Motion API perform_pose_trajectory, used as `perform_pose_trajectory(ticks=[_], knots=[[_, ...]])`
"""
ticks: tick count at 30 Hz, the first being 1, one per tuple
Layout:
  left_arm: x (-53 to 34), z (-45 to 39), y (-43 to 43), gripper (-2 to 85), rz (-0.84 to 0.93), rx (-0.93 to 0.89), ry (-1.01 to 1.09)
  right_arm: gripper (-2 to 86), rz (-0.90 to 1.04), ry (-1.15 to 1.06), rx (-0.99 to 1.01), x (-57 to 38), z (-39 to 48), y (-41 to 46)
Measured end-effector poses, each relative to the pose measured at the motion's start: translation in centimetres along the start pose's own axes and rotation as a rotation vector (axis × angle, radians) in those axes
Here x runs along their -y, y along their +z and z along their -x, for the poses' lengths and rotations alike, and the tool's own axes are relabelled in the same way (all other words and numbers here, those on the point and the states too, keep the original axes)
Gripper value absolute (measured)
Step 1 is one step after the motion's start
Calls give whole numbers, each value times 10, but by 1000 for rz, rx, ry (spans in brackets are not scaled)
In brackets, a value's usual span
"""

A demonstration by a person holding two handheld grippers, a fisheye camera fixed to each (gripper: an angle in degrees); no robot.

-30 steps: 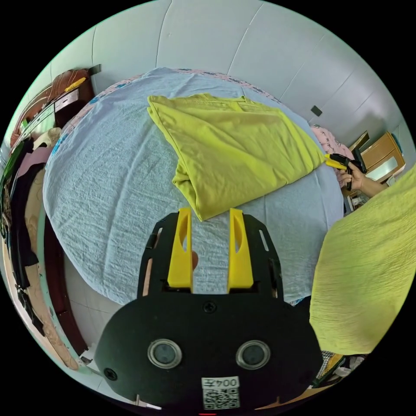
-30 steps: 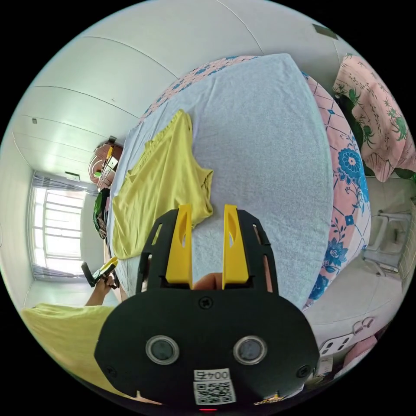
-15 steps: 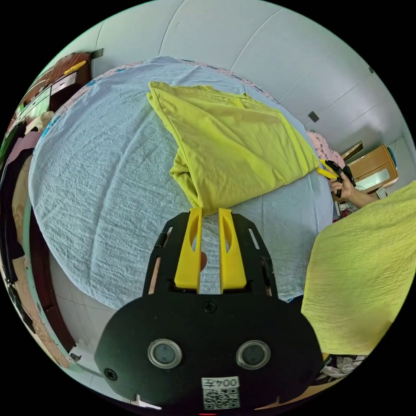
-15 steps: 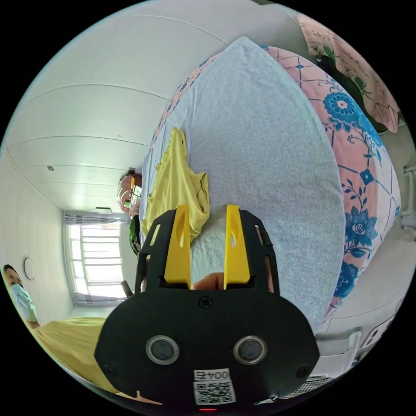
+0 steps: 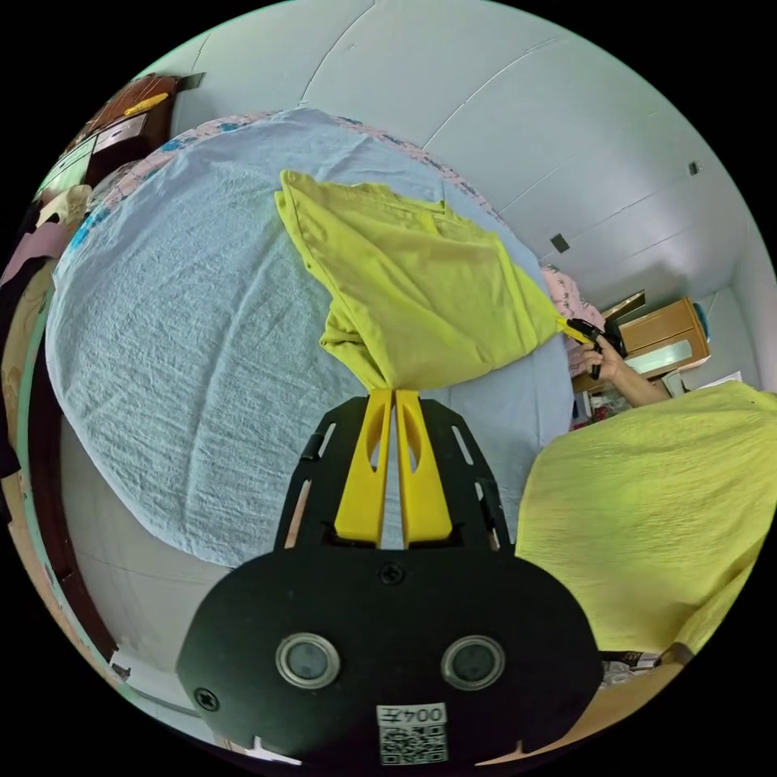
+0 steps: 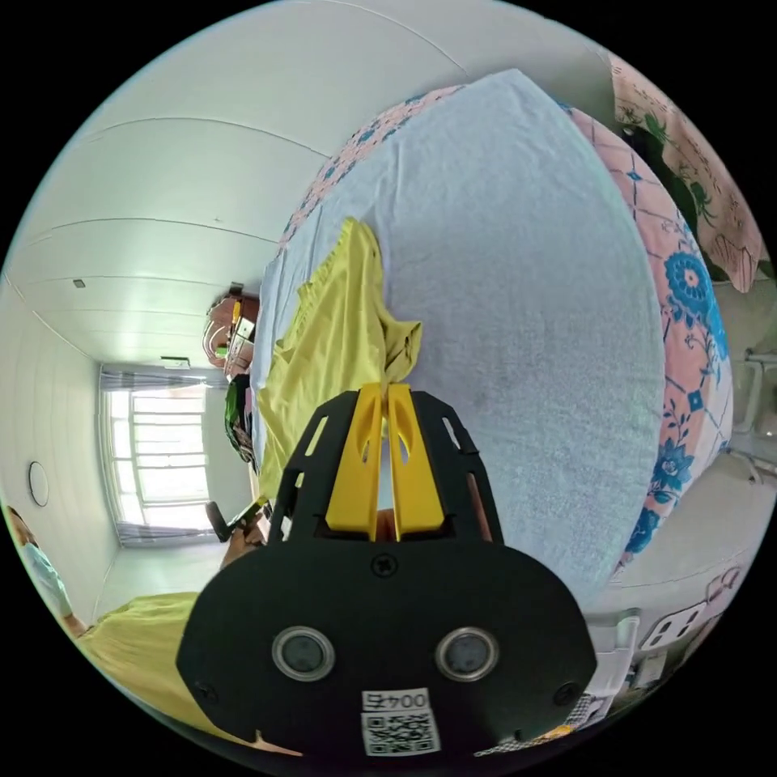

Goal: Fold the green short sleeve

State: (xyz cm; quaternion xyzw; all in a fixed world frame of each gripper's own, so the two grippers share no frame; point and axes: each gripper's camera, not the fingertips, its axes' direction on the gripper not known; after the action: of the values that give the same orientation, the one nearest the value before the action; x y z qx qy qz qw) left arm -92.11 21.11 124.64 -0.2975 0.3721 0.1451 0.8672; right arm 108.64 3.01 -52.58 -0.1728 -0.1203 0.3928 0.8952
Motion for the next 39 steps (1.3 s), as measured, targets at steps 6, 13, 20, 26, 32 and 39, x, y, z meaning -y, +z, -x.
perform_pose_trajectory(ticks=[6, 13, 20, 26, 32, 39], knots=[[-2, -23, -41, 6, -41, -24, 54, -8, 21, -120, -23, -13, 46, -21], [-40, -67, -46, 6, 16, 11, 108, -8, 77, -173, -74, -77, 48, -21], [-83, -102, 10, 7, 128, 89, 82, -6, 89, -73, -118, -149, -6, 22], [-82, -134, 58, 8, 219, 287, 96, 23, 161, -29, -247, -167, -24, 86], [-78, -153, 59, 7, 250, 339, 47, 53, 177, -143, -490, -168, 6, 103], [-24, -203, 39, 10, 37, 475, 105, 52, 232, -461, -539, -173, 92, 172]])
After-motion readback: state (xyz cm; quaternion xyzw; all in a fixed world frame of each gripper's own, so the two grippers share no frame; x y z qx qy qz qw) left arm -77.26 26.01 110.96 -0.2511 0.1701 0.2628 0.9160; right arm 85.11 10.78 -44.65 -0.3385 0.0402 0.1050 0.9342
